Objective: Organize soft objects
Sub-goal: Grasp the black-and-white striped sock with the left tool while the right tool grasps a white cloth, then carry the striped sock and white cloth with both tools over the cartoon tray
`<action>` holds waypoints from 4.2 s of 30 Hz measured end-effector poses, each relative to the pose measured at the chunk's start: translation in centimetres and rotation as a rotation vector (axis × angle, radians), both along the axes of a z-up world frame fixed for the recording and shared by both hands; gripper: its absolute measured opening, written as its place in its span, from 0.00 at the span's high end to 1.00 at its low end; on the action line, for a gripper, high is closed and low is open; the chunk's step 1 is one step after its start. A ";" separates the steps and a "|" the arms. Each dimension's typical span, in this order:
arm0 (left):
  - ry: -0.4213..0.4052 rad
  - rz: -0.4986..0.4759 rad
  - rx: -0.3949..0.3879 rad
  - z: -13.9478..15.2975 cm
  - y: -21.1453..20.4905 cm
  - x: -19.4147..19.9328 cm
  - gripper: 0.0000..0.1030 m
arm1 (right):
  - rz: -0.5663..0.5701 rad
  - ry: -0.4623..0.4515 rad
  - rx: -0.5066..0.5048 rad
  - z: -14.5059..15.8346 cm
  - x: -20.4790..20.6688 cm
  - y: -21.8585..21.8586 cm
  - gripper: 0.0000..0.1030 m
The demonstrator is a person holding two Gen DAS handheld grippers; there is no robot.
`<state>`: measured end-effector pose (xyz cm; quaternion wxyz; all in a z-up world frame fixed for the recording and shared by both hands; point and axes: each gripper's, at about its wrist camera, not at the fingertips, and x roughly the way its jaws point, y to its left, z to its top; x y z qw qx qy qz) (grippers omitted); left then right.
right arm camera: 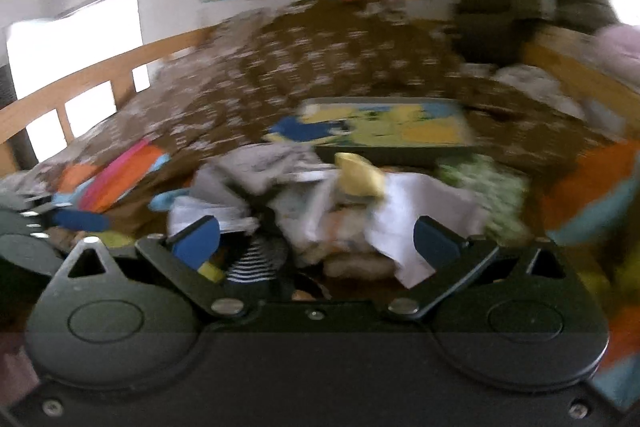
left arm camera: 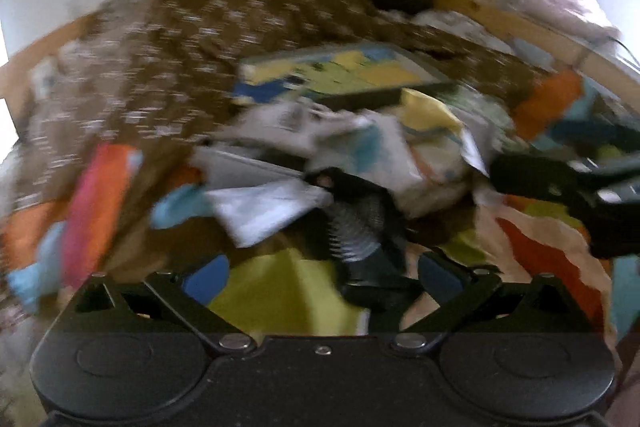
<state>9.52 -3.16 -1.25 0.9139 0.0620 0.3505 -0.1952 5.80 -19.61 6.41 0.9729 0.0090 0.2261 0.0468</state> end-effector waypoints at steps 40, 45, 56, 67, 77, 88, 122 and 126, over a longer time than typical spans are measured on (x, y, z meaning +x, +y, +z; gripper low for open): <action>0.246 -0.061 -0.203 -6.3 -0.6 6.0 0.99 | 0.158 0.224 0.032 -6.7 15.1 1.2 0.67; 0.251 -0.066 -0.212 -6.4 -0.8 5.8 0.99 | 0.127 0.245 0.050 -7.3 15.4 0.9 0.93; 0.137 -0.030 -0.234 -2.6 -0.2 3.1 1.00 | 0.170 0.132 -0.231 -5.9 11.5 4.1 1.00; 0.004 0.047 -0.326 1.8 2.2 -2.2 1.00 | 0.175 -0.103 -0.396 -2.4 6.1 6.1 1.00; -0.128 0.032 -0.284 8.2 2.1 0.4 1.00 | 0.139 -0.260 -0.399 0.1 5.4 5.5 1.00; -0.245 0.101 -0.278 10.8 -1.8 12.1 1.00 | 0.026 -0.317 -0.294 2.0 12.4 1.7 0.99; 0.026 0.142 -0.185 -2.8 -12.2 34.1 0.98 | -0.275 0.138 0.149 -8.4 32.1 -10.4 0.89; 0.031 0.152 -0.183 -2.5 -12.2 33.5 0.88 | -0.271 0.134 0.150 -7.8 31.1 -10.9 0.77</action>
